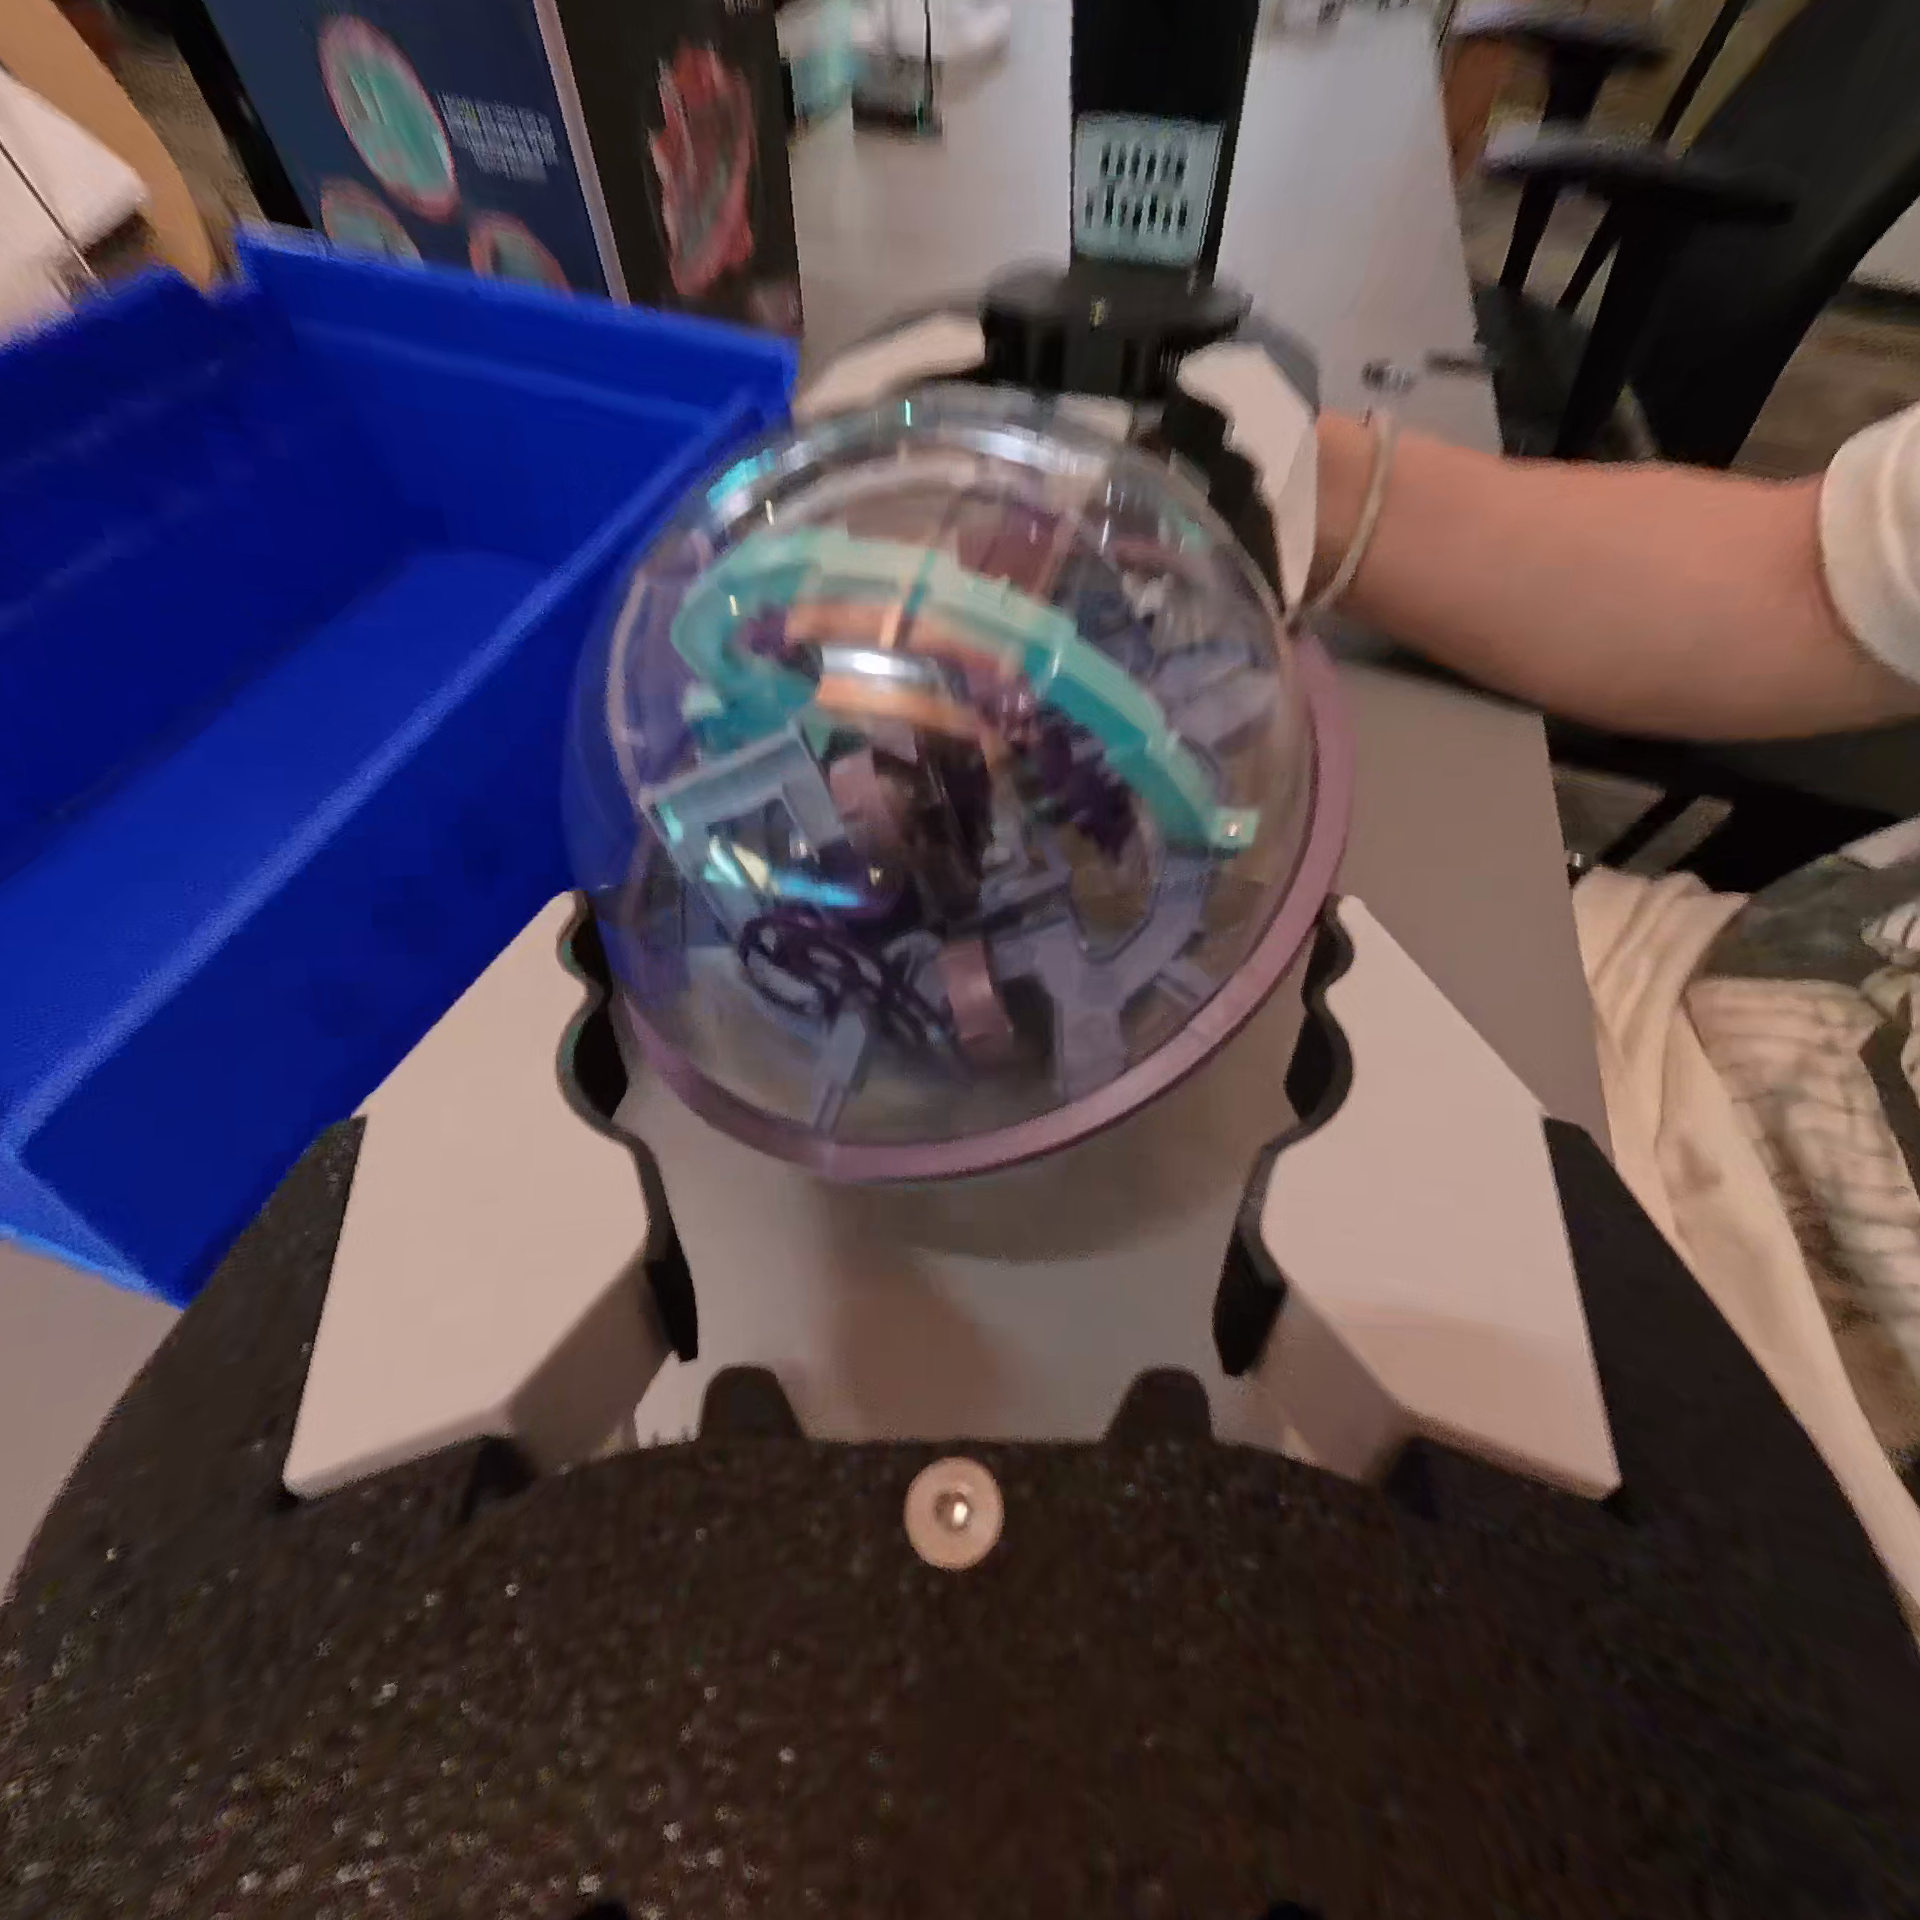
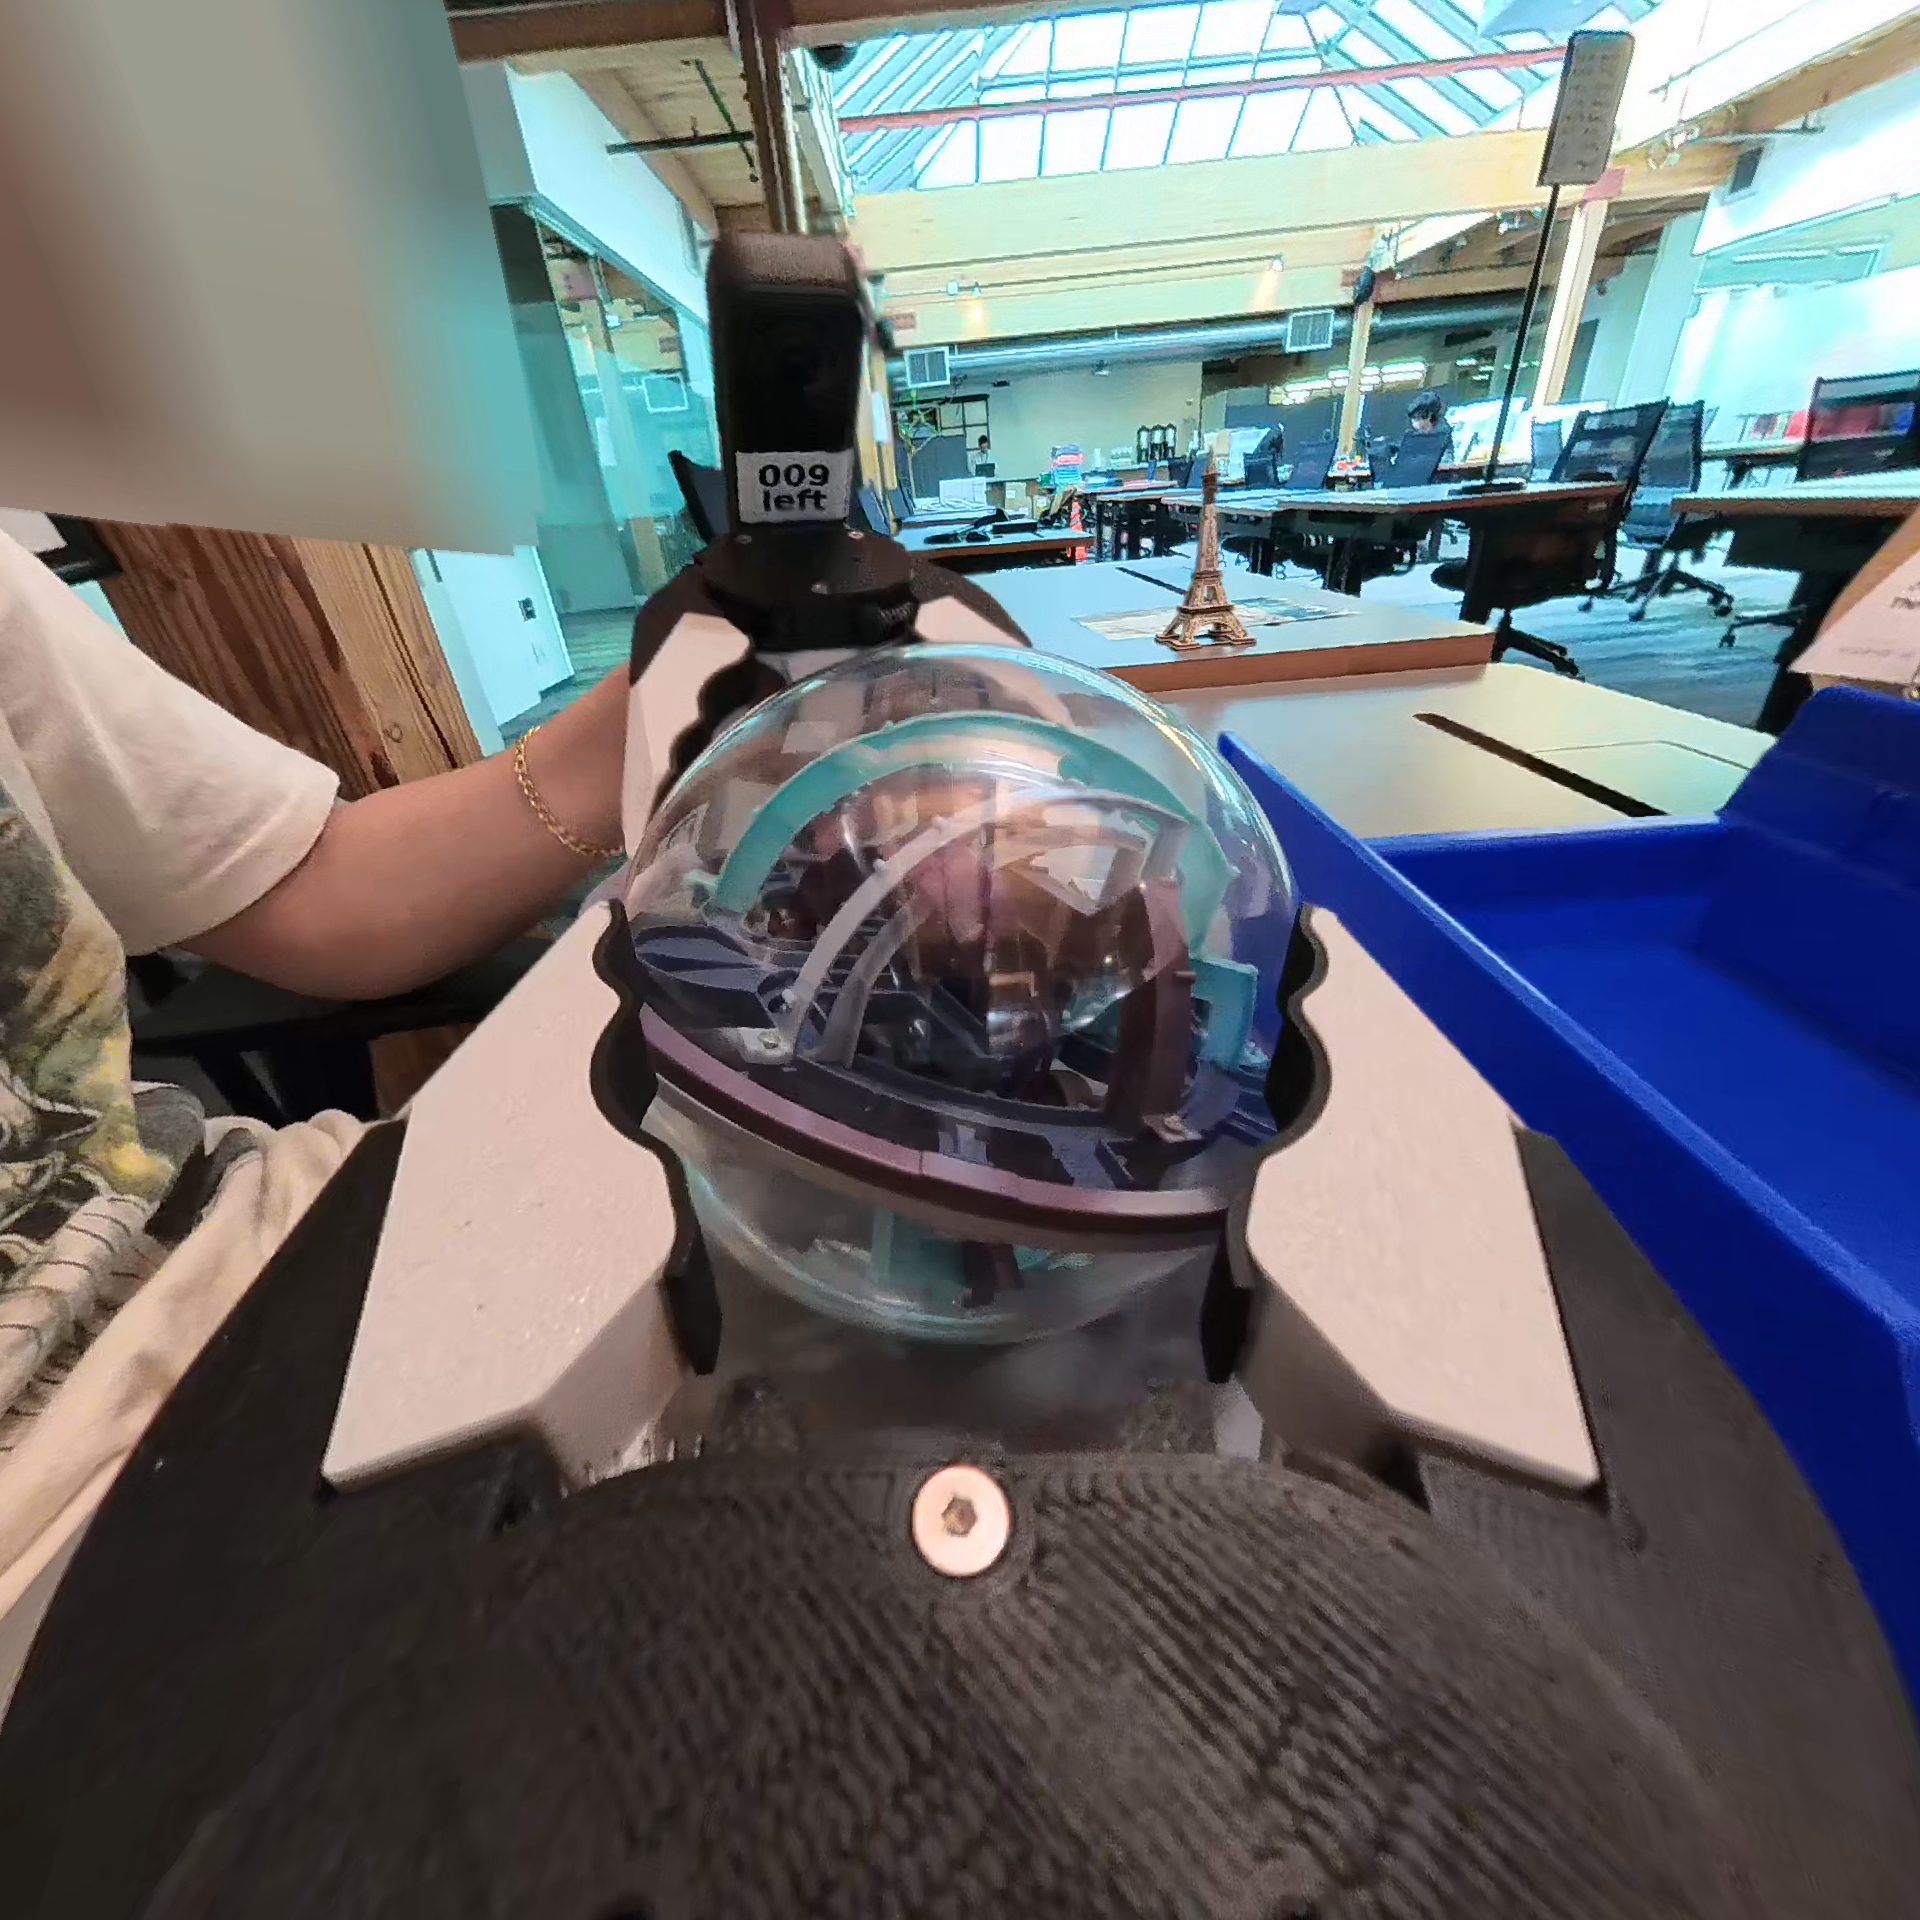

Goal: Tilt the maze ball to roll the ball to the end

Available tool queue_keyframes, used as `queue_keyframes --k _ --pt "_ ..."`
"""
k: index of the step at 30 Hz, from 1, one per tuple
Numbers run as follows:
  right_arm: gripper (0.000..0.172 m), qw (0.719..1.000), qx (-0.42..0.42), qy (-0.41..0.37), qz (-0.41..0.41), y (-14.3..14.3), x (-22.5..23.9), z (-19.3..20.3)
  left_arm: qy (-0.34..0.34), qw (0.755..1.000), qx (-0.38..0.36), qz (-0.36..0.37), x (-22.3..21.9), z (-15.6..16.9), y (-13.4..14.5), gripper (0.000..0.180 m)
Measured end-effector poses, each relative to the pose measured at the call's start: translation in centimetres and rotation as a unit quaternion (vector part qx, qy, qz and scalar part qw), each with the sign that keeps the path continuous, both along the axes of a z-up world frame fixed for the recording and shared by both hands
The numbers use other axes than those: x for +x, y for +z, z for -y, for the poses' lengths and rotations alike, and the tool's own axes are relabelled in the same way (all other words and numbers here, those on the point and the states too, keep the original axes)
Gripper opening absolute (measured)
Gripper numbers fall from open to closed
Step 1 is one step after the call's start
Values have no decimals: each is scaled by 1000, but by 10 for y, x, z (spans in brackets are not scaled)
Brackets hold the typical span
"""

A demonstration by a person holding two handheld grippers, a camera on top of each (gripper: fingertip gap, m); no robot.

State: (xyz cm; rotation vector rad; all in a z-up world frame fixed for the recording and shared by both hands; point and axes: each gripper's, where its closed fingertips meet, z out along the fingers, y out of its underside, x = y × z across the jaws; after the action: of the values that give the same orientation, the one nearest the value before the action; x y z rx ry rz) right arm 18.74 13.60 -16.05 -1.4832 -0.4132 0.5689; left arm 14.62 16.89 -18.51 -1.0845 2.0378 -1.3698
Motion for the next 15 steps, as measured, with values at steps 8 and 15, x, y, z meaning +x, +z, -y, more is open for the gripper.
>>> queue_keyframes --k 8,15 --pt "116 1000 8 7 14 1 -2 3 18 994 -90 54 18 7 17 128" --pt "114 998 43 1 55 19 -8 13 92 993 -71 -8 26 2 9 134"
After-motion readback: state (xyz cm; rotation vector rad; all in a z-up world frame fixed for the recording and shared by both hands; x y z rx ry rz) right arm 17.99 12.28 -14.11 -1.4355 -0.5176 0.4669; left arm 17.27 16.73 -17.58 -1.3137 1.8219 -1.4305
